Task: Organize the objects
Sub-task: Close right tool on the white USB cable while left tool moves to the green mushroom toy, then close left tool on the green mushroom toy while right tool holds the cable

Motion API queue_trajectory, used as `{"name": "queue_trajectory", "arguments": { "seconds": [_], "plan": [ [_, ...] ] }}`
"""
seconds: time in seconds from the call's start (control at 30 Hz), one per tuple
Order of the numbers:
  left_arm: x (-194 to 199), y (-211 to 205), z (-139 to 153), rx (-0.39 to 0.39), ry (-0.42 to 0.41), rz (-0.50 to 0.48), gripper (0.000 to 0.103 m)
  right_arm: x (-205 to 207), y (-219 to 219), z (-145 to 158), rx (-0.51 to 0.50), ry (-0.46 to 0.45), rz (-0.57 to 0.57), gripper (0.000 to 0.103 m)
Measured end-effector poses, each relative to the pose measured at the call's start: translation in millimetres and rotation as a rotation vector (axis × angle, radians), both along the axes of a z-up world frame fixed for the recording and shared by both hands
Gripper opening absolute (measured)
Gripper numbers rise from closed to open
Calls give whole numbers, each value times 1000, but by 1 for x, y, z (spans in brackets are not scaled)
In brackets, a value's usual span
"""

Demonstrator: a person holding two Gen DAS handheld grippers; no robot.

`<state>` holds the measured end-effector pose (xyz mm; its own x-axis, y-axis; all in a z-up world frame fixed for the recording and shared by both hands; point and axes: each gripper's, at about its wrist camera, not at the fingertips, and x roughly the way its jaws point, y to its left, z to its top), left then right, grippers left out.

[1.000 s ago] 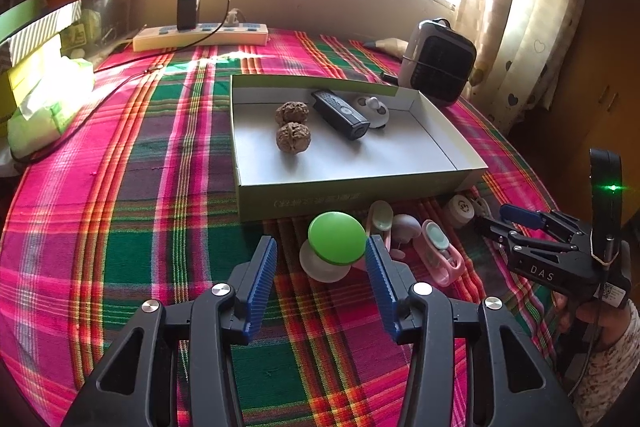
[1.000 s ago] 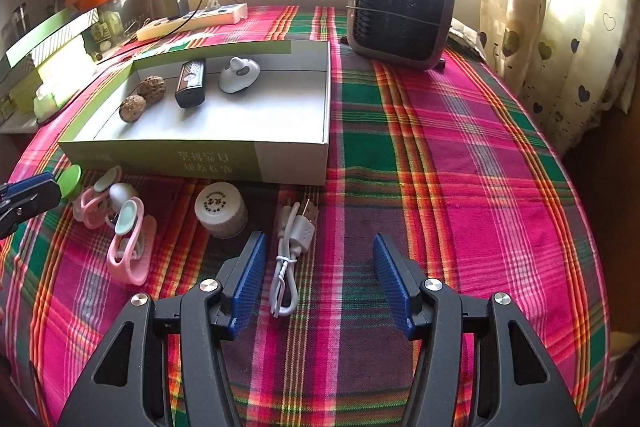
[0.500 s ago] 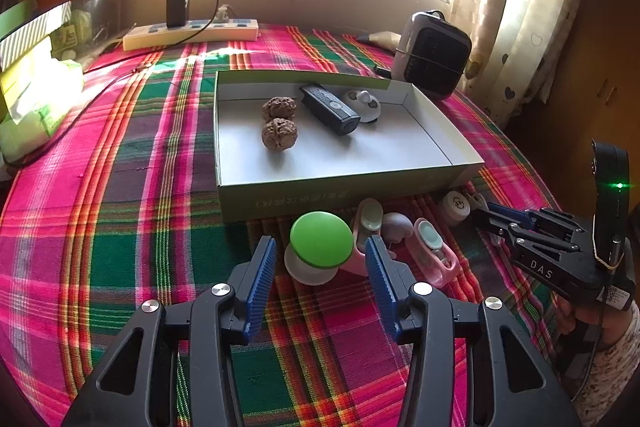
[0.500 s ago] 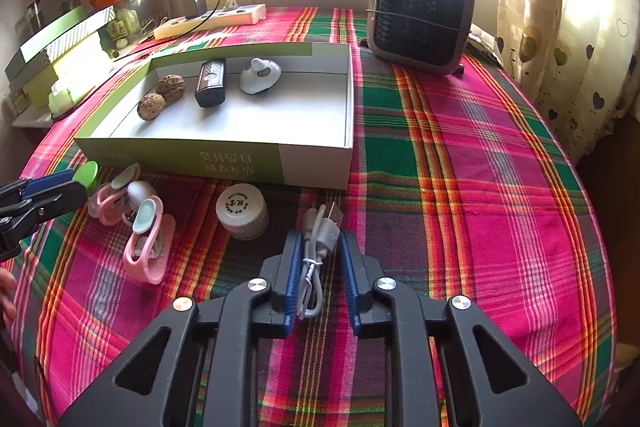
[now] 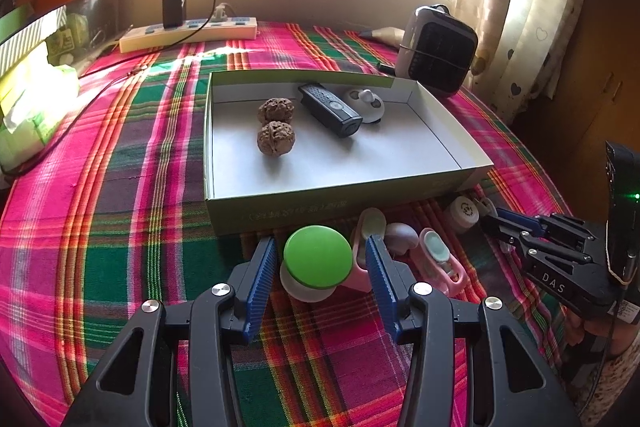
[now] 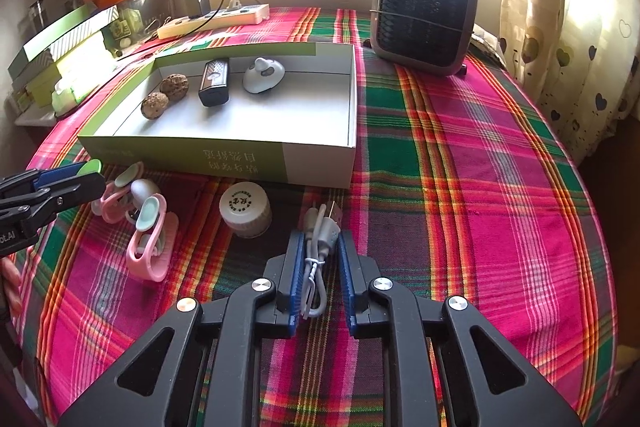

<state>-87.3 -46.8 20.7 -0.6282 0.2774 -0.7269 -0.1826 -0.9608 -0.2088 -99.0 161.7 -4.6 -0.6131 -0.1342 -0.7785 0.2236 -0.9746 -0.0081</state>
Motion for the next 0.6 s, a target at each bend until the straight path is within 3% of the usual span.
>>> {"name": "queue_trajectory", "arguments": {
  "seconds": [0.6],
  "plan": [
    [-5,-5,-4,9,-22,31,43,0,1,0,-3,-1,0,18]
  ]
}}
